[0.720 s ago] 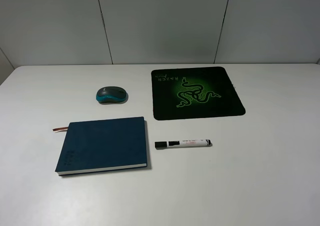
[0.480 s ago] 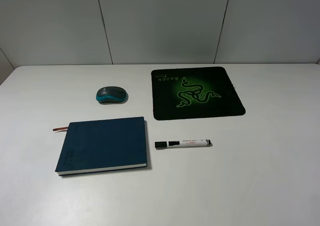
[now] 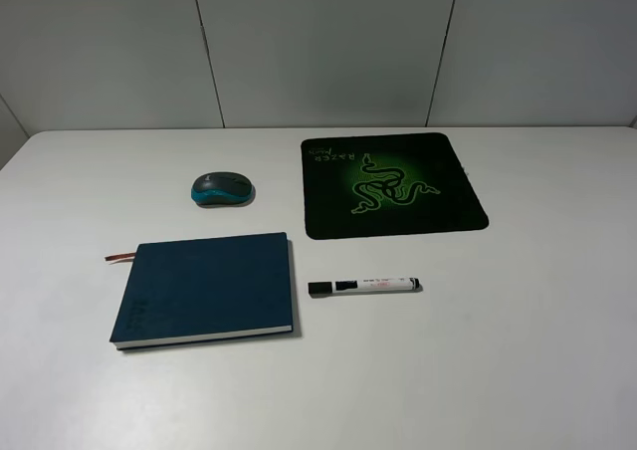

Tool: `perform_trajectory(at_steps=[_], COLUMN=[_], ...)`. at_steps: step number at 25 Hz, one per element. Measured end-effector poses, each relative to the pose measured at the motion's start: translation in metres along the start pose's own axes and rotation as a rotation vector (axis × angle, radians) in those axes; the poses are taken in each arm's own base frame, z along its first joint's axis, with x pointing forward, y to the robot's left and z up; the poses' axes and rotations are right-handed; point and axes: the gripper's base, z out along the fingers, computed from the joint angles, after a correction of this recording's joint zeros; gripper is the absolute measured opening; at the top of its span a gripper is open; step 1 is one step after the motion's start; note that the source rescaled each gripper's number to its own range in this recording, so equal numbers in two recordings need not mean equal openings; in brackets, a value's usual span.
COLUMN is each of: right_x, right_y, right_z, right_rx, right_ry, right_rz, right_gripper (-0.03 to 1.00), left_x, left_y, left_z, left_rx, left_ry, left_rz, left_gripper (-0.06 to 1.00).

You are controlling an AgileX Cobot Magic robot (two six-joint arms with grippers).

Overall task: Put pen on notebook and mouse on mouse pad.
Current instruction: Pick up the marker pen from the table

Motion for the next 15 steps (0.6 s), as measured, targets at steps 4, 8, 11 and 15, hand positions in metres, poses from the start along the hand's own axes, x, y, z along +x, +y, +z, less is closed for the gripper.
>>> perform_trajectory(at_steps=[4,8,11,15], right_x=[0.0,0.0,0.0,0.0], right_y=[0.0,0.0,0.0,0.0], right_z=[0.0,0.0,0.0,0.0], right_rx=[0.0,0.0,0.0,0.0], right_ry=[0.0,0.0,0.0,0.0], right_rz=[0.0,0.0,0.0,0.0], right_gripper=[1.0,1.0,1.0,1.0], left_x=[-0.006,-0.021,-0.035,-0.054], left_y=[0.0,0.001,0.002,0.003], left_z=[-0.009,-0.013,-0.012,-0.007], left_rx=[-0.004,0.0,0.002,0.005], left_ry=[-0.015,0.04,0.081,0.137], left_rz=[-0.004,-0.009,-0.011,-0.013], left_gripper=[1.0,1.0,1.0,0.99])
